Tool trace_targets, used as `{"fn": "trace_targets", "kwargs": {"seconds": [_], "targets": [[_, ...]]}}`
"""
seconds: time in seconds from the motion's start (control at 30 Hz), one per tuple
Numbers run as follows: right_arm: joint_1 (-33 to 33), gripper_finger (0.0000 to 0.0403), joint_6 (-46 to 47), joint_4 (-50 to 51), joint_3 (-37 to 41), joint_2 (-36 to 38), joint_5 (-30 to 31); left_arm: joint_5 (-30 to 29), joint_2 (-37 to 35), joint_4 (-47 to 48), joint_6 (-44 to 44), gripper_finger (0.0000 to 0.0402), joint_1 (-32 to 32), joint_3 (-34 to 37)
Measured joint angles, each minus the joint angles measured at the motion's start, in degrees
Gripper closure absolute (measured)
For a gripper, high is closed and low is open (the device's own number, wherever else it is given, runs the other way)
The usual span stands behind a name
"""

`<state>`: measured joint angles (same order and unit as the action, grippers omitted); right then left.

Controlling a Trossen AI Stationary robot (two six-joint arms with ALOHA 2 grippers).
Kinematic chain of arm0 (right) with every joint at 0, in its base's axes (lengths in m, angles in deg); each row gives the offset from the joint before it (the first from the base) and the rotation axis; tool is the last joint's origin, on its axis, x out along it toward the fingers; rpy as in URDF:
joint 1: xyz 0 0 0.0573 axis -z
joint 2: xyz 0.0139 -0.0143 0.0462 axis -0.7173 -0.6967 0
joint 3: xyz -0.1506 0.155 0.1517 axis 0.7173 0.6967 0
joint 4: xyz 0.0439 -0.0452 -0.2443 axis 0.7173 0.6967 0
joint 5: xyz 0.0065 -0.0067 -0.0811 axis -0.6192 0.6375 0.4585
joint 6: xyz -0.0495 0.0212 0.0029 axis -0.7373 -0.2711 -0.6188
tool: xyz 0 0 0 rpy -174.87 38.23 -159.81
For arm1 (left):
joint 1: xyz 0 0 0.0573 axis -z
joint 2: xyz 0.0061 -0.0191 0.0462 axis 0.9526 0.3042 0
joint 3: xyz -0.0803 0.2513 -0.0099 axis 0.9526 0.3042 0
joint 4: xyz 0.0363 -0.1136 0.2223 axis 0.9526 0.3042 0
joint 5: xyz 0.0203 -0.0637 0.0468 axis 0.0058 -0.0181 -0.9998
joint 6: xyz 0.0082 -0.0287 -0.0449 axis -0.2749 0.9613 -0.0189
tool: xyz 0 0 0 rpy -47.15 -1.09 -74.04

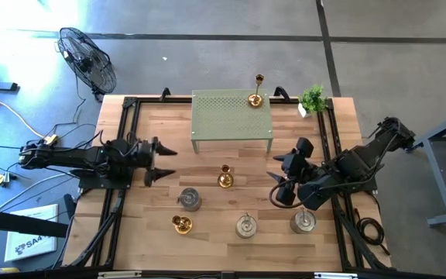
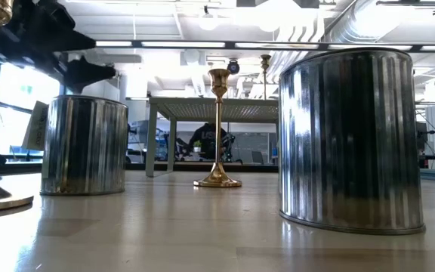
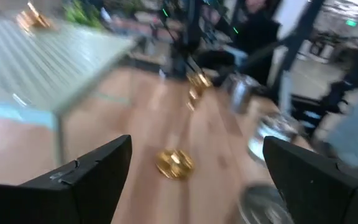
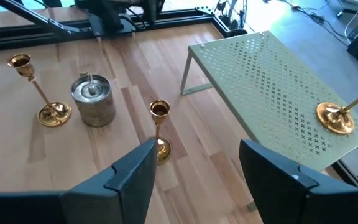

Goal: Pick & Place candle stick holders
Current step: Put the top silver scented candle on the shelf

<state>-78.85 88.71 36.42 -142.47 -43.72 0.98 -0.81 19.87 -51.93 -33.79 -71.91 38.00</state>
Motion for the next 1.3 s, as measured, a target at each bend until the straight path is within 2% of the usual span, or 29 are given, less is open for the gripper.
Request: {"fn": "trace_targets", "kwargs": {"seconds": [0.23,0.43,0.63,0.9,1.3], "targets": [[0.0,0.0179,0.19,0.02,0.0,0.0,-0.16,9.26,1.29,7.98,-7.59,0.0047,0.0,0.02],[0.0,0.0179,0.49,-0.67,0.0,0.0,-1.33,10.68,2.77,9.71,-11.74,0.0047,0.02,0.02],[0.0,0.0179,0.51,-1.78,0.0,0.0,-1.7,15.71,5.34,10.61,-11.69,0.0047,0.02,0.02],[0.0,0.0179,0.51,-2.61,0.0,0.0,-2.42,16.65,10.46,10.27,-11.68,0.0047,0.02,0.02],[0.0,0.0179,0.51,-2.67,0.0,0.0,-2.41,21.51,20.48,1.62,-11.22,0.0048,0.02,0.04]]}}
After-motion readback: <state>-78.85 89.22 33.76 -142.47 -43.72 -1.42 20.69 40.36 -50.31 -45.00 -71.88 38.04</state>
